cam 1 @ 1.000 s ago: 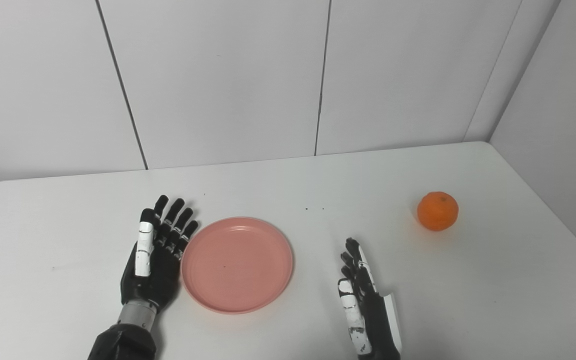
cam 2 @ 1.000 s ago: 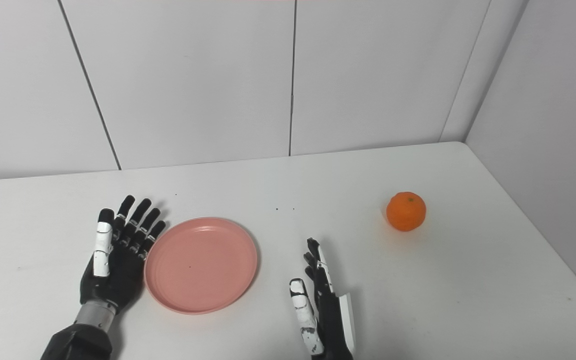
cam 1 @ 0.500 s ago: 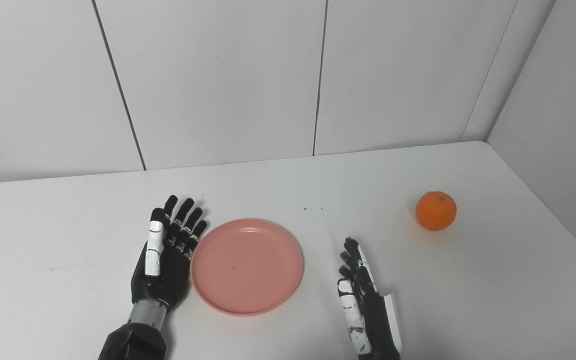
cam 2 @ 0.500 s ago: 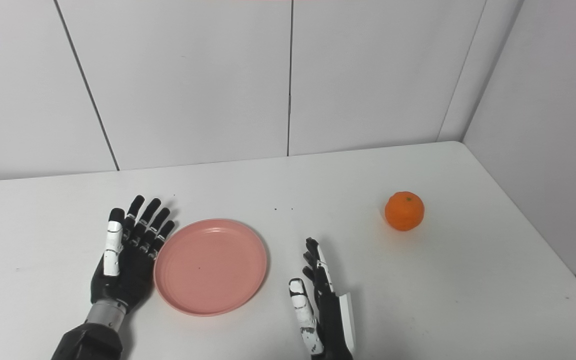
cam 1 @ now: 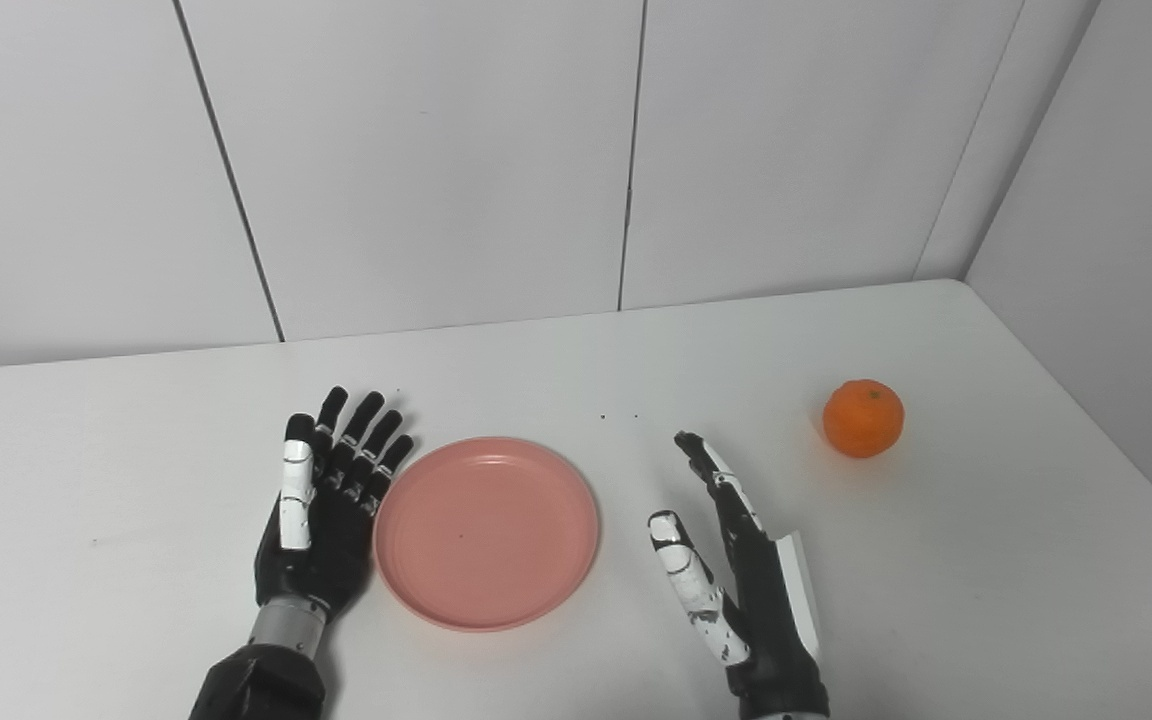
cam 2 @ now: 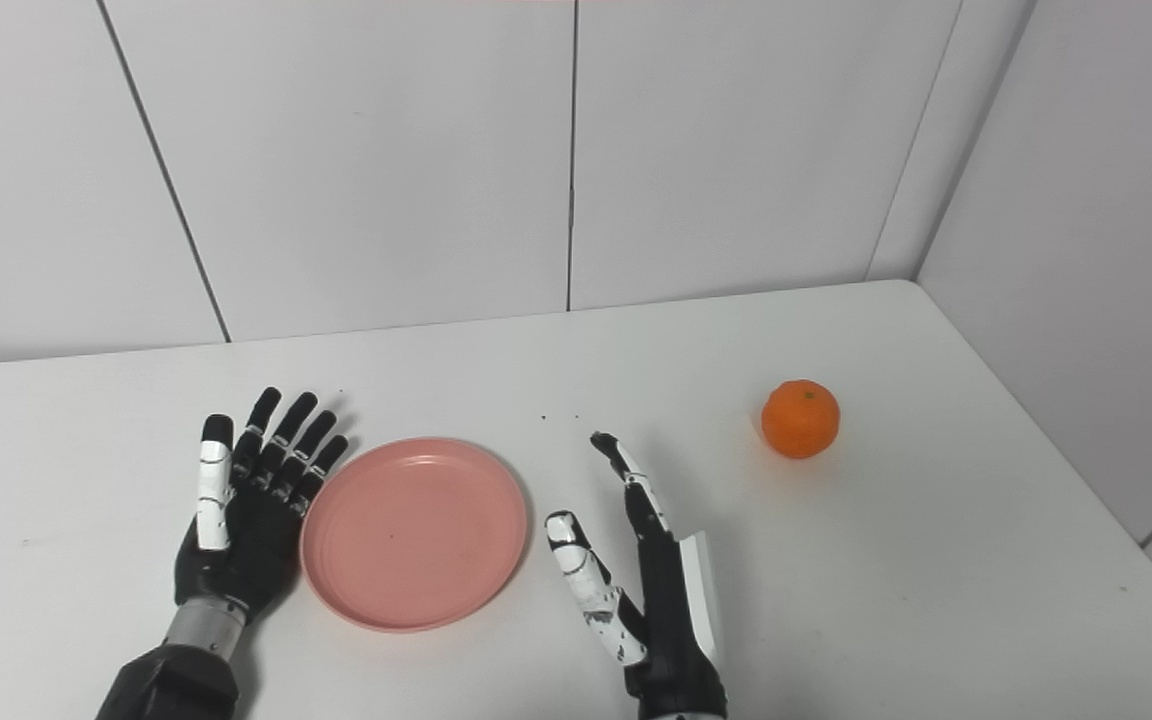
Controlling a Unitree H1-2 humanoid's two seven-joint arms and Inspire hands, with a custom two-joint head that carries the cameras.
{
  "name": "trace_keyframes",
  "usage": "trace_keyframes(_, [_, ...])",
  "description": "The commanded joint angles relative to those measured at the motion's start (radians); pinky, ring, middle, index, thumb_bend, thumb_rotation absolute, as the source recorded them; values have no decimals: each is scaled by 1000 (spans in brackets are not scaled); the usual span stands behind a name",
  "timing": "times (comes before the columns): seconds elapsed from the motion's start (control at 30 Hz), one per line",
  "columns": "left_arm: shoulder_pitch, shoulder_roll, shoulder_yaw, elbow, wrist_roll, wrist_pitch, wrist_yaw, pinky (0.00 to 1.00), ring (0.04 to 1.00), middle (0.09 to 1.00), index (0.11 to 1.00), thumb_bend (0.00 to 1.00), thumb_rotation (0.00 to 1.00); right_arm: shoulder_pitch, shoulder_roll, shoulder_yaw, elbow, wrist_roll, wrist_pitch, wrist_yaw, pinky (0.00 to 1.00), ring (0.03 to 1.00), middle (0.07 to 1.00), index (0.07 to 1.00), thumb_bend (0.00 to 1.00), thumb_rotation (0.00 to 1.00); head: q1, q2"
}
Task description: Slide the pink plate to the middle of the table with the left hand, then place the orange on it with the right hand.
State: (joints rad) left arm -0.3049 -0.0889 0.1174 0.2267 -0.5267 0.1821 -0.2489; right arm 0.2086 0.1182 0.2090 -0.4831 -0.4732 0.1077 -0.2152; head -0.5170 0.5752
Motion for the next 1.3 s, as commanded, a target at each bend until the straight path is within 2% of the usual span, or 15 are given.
trace_keyframes(0.0, [15, -2, -6, 40, 20, 18, 12, 908, 918, 924, 1000, 778, 715, -31, -40, -18, -51, -48, 27, 40, 921, 904, 889, 849, 714, 907, 2, 0])
trace_keyframes(0.3, [8, 11, -4, 42, 19, 29, 14, 918, 927, 922, 1000, 768, 717, -162, -116, -85, -81, -130, 76, 140, 837, 845, 844, 844, 752, 942, -6, -2])
trace_keyframes(0.47, [12, 12, -2, 42, 11, 38, 12, 923, 927, 922, 1000, 771, 706, -251, -199, -121, -76, -249, 102, 203, 750, 821, 847, 831, 789, 978, -4, -3])
trace_keyframes(0.57, [12, 10, -2, 46, 9, 37, 9, 925, 928, 924, 1000, 768, 711, -291, -245, -137, -69, -317, 115, 248, 749, 816, 844, 821, 815, 998, -3, -4])
trace_keyframes(0.67, [10, 8, 0, 47, 4, 40, 9, 926, 927, 925, 1000, 759, 699, -322, -285, -153, -59, -346, 127, 289, 794, 819, 828, 816, 825, 971, -4, -5])
trace_keyframes(0.7, [10, 9, 0, 49, 6, 39, 8, 922, 926, 924, 1000, 752, 699, -332, -303, -157, -53, -363, 129, 303, 869, 830, 826, 818, 814, 963, -3, -4])
trace_keyframes(0.77, [8, 12, 1, 52, 6, 39, 10, 920, 926, 923, 1000, 749, 695, -365, -359, -172, -29, -402, 141, 350, 881, 837, 829, 820, 823, 964, 0, -4])
trace_keyframes(0.83, [8, 15, 1, 52, 8, 39, 12, 922, 928, 926, 1000, 747, 695, -386, -391, -184, -8, -424, 138, 372, 876, 836, 827, 817, 838, 965, 3, -3])
trace_keyframes(1.1, [8, 17, 3, 53, 7, 47, 13, 935, 928, 923, 1000, 749, 684, -453, -479, -203, 72, -496, 114, 369, 849, 816, 821, 817, 821, 951, 2, -4])
trace_keyframes(1.27, [6, 16, 0, 54, 6, 44, 8, 937, 932, 928, 1000, 744, 685, -486, -529, -210, 125, -516, 123, 391, 859, 821, 825, 824, 818, 956, 4, -5])
